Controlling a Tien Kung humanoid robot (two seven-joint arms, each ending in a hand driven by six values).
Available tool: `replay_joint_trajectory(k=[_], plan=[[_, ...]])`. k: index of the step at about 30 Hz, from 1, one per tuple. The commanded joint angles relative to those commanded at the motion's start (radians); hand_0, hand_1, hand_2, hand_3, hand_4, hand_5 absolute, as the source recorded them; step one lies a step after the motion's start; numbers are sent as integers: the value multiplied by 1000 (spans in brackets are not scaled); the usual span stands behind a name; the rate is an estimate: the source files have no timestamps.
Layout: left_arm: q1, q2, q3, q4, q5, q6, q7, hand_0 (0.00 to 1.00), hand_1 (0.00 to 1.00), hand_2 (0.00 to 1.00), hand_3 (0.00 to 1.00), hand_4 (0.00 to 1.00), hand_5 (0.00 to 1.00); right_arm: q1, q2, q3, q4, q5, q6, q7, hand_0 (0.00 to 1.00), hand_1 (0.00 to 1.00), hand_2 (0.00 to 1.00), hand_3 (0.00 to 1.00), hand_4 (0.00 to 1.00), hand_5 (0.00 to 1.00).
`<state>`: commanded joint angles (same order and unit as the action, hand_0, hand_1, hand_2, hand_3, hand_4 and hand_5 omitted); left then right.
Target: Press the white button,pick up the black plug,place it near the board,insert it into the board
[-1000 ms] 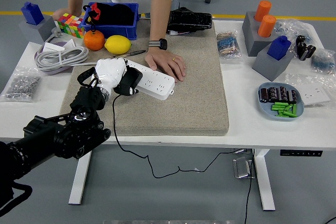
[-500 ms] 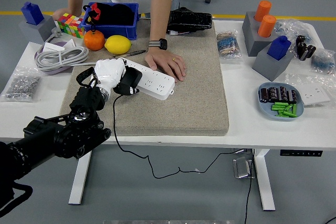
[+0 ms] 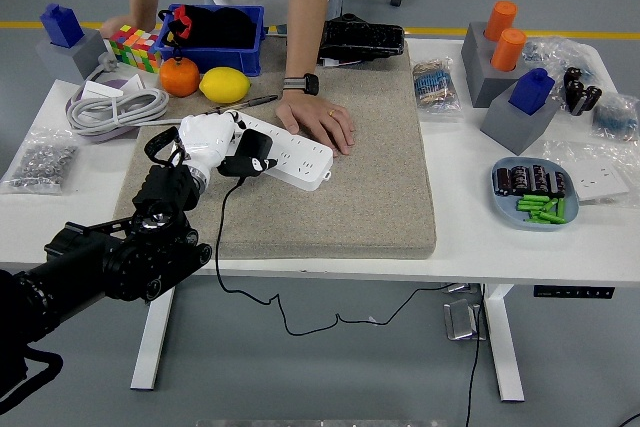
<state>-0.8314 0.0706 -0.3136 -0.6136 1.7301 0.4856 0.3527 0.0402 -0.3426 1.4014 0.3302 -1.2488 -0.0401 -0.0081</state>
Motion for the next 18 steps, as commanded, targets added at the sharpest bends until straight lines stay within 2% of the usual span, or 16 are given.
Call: replay_joint_trajectory(k=[3, 4, 9, 10, 14, 18], plan=[[0, 0, -2, -1, -11, -4, -3, 530, 703, 686, 761, 998, 770, 0, 0, 1, 0, 0, 0, 0, 739, 613, 578, 588, 643, 341], [1, 0, -3, -2, -13, -6, -4, 736, 817, 797, 834, 998, 801, 0, 0, 1, 0, 0, 0, 0, 740, 613, 578, 587, 643, 341], [3, 1, -19, -6, -49, 6, -49, 736, 817, 797, 834, 998, 801, -1, 1, -1, 0, 0, 0, 0, 740, 613, 578, 587, 643, 341], [3, 1, -24, -8, -57, 10, -59, 934, 989, 998, 998, 998, 998, -1, 1, -1, 0, 0, 0, 0, 740, 613, 578, 588, 643, 340], [6, 3, -44, -15, -85, 26, -98, 934, 989, 998, 998, 998, 998, -2, 1, -2, 0, 0, 0, 0, 740, 613, 578, 588, 643, 340], [16, 12, -74, -37, -87, 26, -106, 963, 998, 998, 998, 998, 998, -2, 0, -5, 0, 0, 0, 0, 739, 613, 578, 588, 643, 340]])
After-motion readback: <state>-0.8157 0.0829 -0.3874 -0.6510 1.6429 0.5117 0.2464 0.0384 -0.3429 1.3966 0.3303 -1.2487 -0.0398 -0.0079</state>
